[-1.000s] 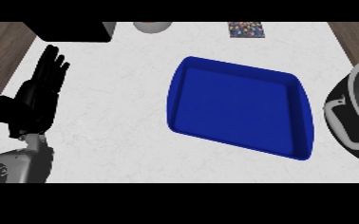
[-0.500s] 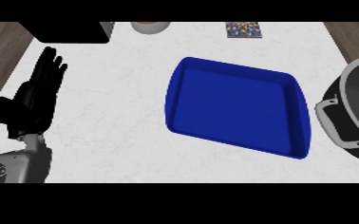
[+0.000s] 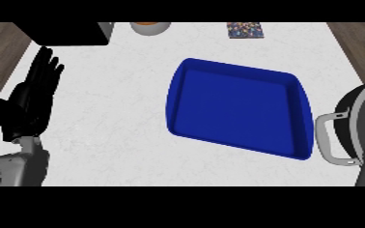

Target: Pick the sweet potato from the tray and place it in the pot

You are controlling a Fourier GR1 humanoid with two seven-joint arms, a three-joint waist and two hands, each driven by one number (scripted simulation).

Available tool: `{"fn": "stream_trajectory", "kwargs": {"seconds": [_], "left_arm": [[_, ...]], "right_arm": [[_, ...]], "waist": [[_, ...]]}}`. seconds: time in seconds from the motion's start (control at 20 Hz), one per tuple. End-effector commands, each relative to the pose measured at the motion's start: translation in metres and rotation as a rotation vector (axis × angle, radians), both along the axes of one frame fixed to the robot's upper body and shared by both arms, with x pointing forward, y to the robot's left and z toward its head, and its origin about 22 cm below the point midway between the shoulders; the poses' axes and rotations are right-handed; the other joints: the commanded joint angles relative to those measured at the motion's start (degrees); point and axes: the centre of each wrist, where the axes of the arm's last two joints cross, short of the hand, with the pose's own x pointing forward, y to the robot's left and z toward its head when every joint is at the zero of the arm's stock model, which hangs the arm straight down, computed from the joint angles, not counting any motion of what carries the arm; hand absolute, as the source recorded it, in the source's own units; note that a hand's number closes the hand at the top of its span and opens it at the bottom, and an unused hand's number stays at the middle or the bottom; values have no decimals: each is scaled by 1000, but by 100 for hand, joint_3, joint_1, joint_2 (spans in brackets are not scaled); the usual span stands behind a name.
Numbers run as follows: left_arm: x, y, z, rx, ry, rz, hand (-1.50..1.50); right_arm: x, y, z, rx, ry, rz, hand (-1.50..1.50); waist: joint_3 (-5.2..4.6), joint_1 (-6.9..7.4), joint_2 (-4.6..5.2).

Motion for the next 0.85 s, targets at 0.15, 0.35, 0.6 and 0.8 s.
{"fn": "stream_trajectory", "kwargs": {"seconds": [0.15,0.35,0.6,0.8], "left_arm": [[-5,1,24,1,9,-13,0],[-5,2,0,6,-9,-8,0],[6,-7,18,0,-2,-19,0],[9,-12,7,-11,-14,-13,0]], "right_arm": [[-66,30,-11,9,-72,29,-150],[-91,49,-8,19,-84,46,-150],[-114,64,7,14,-62,45,-150],[-112,74,-2,8,-53,53,-150]], "waist": [[38,44,18],[34,59,33],[36,51,47],[38,69,54]]}}
